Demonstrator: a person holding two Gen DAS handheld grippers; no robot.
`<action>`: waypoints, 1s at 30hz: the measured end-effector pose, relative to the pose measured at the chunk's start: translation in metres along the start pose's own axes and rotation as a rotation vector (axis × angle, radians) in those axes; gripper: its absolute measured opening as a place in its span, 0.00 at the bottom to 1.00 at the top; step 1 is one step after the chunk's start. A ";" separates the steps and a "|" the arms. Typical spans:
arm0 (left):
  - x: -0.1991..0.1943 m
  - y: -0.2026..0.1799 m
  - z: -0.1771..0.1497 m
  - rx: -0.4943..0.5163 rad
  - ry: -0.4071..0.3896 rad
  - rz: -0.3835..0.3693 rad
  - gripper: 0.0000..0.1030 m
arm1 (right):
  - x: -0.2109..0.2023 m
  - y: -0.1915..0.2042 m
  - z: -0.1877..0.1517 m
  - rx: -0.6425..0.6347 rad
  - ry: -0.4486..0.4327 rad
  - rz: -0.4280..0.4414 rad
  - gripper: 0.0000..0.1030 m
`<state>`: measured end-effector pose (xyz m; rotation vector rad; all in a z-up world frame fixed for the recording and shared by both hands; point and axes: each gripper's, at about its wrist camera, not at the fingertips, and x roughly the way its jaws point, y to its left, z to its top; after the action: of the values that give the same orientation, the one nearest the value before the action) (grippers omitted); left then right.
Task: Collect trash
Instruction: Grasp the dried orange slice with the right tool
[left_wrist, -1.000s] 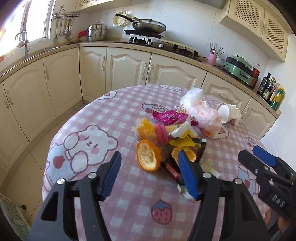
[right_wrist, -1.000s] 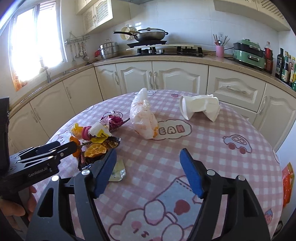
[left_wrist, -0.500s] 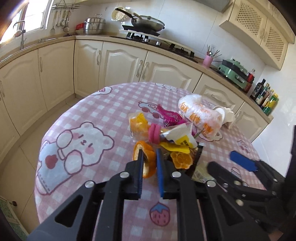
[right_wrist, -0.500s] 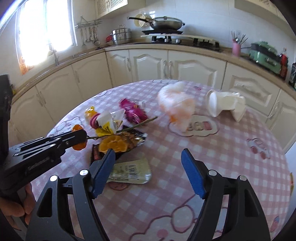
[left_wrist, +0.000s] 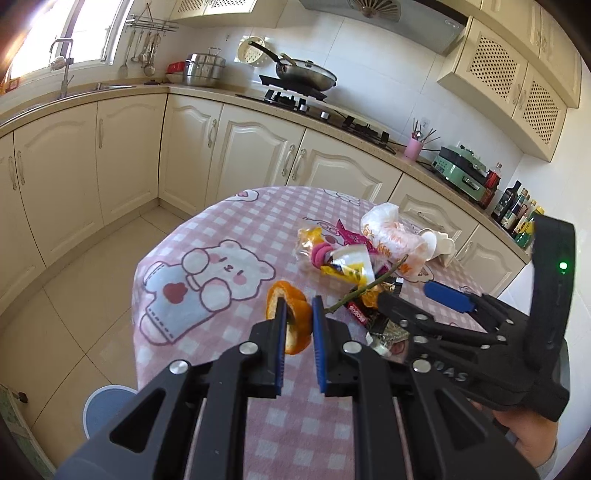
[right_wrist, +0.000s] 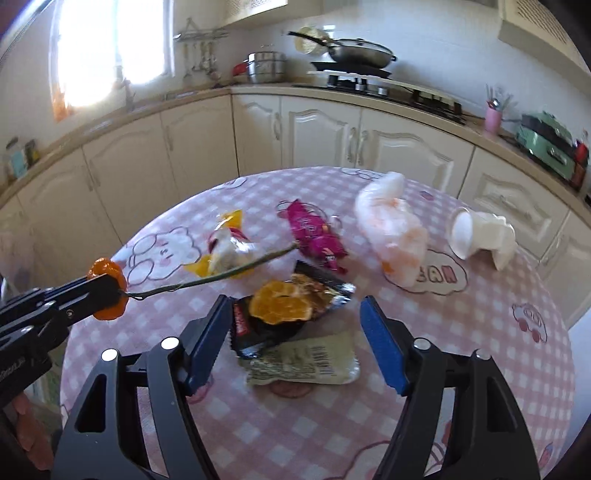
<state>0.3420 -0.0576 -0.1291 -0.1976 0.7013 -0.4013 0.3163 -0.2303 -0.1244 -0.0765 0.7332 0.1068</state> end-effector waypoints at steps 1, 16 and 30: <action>-0.001 0.002 -0.002 -0.002 0.004 -0.004 0.12 | 0.005 0.003 0.001 -0.010 0.009 -0.004 0.63; -0.026 0.015 -0.010 -0.032 -0.024 -0.045 0.12 | -0.002 -0.013 -0.011 0.058 0.029 0.005 0.13; -0.063 0.051 -0.011 -0.106 -0.110 0.105 0.12 | 0.009 0.002 -0.006 0.038 0.031 -0.044 0.54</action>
<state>0.3054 0.0149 -0.1163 -0.2795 0.6226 -0.2514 0.3192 -0.2287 -0.1346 -0.0585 0.7637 0.0499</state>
